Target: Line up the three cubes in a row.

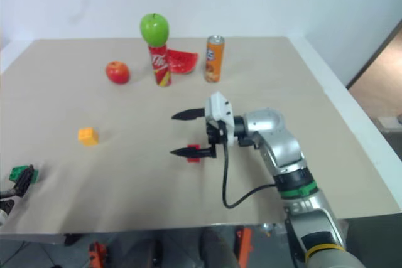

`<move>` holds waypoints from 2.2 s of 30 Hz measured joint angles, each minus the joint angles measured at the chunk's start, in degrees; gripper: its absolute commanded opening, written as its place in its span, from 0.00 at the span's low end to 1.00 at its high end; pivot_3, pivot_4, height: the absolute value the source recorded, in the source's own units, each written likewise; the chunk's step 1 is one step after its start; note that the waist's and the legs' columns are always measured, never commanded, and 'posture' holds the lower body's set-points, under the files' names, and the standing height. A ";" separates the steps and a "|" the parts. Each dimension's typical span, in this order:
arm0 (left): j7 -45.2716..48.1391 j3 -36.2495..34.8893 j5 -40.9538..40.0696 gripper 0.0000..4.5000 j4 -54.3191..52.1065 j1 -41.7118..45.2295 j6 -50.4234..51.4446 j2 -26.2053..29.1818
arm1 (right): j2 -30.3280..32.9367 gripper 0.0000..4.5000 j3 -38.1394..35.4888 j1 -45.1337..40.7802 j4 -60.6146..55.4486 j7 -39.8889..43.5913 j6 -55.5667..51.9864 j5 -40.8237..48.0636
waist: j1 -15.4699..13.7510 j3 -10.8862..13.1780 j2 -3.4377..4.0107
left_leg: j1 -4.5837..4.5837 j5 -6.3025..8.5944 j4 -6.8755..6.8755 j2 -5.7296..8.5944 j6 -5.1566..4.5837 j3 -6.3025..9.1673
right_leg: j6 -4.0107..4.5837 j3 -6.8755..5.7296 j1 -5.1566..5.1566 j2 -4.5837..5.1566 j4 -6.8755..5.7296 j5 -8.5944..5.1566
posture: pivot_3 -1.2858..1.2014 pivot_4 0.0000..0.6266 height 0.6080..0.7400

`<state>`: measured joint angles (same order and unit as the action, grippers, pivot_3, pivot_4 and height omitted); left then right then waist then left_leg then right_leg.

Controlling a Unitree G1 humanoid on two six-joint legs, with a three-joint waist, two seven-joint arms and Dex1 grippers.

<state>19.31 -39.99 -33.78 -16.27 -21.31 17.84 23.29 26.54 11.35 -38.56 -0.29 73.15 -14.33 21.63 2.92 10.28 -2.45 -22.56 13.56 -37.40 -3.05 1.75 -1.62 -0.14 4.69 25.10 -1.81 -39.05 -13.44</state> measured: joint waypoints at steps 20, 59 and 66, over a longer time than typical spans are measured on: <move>-0.27 1.89 3.57 0.29 2.12 1.40 0.17 0.05 | 0.91 1.00 0.00 0.37 -0.02 -0.78 0.39 -0.02 | 0.00 0.00 -0.01 | -0.01 0.01 0.02 -0.04 0.01 0.03 | -0.06 -0.06 0.01 -0.01 0.00 0.04 | 0.52 0.24 1.00; 52.91 50.17 13.89 0.29 23.64 52.07 -7.86 11.73 | 7.36 1.00 -1.34 2.39 -1.92 -1.75 -0.20 0.31 | -0.22 0.12 0.09 | -0.52 0.08 -0.14 0.13 -0.08 0.19 | -0.32 -0.15 0.21 0.03 0.03 0.04 | 0.52 0.24 1.00; 54.14 52.17 16.13 0.29 25.30 53.07 -8.22 9.19 | 7.62 1.00 -1.35 3.64 -2.76 -2.78 -0.15 0.00 | -0.22 0.12 0.09 | -0.51 0.07 -0.15 0.13 -0.09 0.27 | -0.32 -0.19 0.20 0.00 0.00 0.05 | 0.52 0.24 1.00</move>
<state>73.45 12.18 -17.66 9.04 31.76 9.62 32.48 34.16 10.00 -34.92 -3.04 70.38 -14.48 21.63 2.69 10.40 -2.36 -23.07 13.63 -37.55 -2.92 1.66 -1.35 -0.46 4.50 25.30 -1.81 -39.05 -13.39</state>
